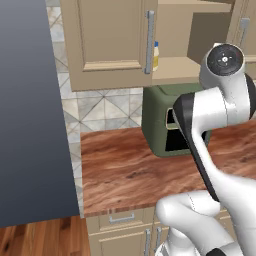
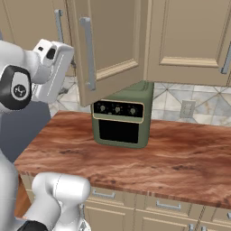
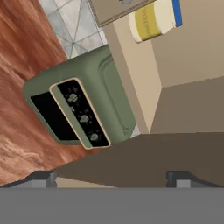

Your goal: The dining table condiment station is running low on mayonnaise. Refill the condiment station by opening the cabinet and taking the mayonnaise from the cabinet and placing it on the dining table.

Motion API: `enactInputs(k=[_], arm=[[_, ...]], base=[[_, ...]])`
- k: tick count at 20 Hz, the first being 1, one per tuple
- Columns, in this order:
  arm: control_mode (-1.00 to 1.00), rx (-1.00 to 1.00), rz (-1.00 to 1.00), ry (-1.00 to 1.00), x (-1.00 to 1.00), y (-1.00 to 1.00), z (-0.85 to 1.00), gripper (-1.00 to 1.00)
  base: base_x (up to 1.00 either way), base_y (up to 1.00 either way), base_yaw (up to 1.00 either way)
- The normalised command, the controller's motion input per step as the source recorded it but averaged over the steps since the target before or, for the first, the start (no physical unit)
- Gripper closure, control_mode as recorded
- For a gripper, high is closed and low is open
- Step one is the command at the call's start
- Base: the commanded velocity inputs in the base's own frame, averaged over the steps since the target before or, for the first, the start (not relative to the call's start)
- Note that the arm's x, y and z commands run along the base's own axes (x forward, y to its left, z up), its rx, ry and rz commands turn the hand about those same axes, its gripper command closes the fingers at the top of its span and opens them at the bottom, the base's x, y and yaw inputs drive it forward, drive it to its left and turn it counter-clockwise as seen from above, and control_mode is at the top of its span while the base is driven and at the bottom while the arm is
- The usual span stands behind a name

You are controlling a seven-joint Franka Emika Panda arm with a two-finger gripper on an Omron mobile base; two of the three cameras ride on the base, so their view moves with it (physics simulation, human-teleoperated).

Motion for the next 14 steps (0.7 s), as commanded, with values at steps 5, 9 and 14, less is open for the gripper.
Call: enactInputs(k=[5, 9, 14], arm=[[-1.0, 0.02, -0.11, 0.0, -0.78, -0.99, 0.0, -1.0], [-1.0, 0.0, -0.06, 0.0, -0.33, -0.89, 0.0, -1.0], [-1.0, 0.0, -0.02, 0.0, -0.12, -0.91, 0.0, -1.0]], base=[[0.0, 0.0, 0.0], [0.0, 0.0, 0.0], [0.0, 0.0, 0.0]])
